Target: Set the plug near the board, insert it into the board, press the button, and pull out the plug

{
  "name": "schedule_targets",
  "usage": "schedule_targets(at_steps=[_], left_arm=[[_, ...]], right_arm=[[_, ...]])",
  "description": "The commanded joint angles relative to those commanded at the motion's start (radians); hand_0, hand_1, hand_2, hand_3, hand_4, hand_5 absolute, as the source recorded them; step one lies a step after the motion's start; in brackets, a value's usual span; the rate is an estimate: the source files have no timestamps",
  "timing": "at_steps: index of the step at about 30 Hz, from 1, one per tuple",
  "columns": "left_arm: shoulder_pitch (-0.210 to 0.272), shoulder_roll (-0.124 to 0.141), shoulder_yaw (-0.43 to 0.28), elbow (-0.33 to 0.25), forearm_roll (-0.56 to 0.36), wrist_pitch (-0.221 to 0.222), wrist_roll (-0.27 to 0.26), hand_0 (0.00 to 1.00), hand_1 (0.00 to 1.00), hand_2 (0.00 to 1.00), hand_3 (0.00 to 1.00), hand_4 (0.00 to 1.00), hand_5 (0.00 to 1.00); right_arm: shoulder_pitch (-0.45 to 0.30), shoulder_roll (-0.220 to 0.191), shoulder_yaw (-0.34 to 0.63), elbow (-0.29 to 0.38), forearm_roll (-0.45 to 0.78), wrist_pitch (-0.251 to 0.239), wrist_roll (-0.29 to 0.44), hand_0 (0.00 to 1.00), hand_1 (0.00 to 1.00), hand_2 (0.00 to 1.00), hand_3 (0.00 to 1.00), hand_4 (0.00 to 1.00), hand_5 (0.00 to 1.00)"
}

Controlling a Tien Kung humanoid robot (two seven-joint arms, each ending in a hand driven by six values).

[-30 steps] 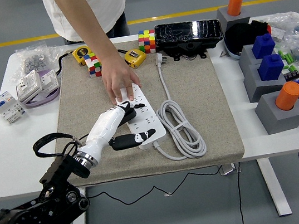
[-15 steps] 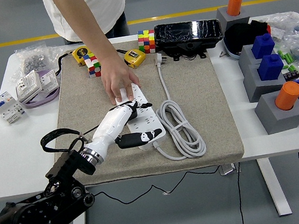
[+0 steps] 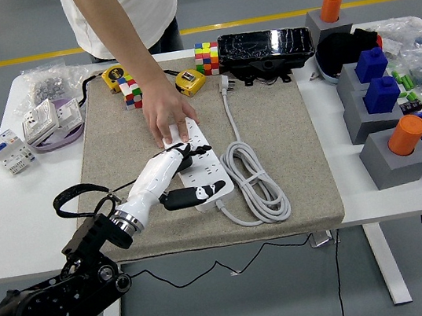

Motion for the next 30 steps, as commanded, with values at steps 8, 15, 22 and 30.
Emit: schedule_targets(at_steps=[8,15,22,30], left_arm=[[0.019,0.034,-0.018,-0.12,-0.013,0.002,0.001,0.699,0.713,0.726,0.76,0.858,0.549],[0.035,0.06,-0.03,-0.212,0.014,-0.074,0.115,0.394,0.47,0.577,0.748,0.856,0.545],[0.033,0.063,-0.035,-0.227,0.084,-0.203,0.292,0.094,0.066,0.143,0.837,0.737,0.294],[0.03,0.069,-0.037,-0.254,0.076,-0.286,0.397,0.077,0.067,0.125,0.91,0.703,0.235]], right_arm=[[0.001,-0.006,-0.003,0.002,-0.001,-0.001,-0.001,0.542,0.645,0.663,0.564,0.908,0.427],[-0.001,-0.006,-0.004,0.002,-0.001,0.0,-0.002,0.542,0.645,0.663,0.564,0.908,0.428],[-0.002,-0.005,-0.006,0.003,-0.001,0.001,-0.002,0.543,0.645,0.663,0.564,0.908,0.427],[-0.002,-0.006,-0.002,0.002,-0.002,0.001,-0.003,0.542,0.645,0.663,0.563,0.907,0.427]])
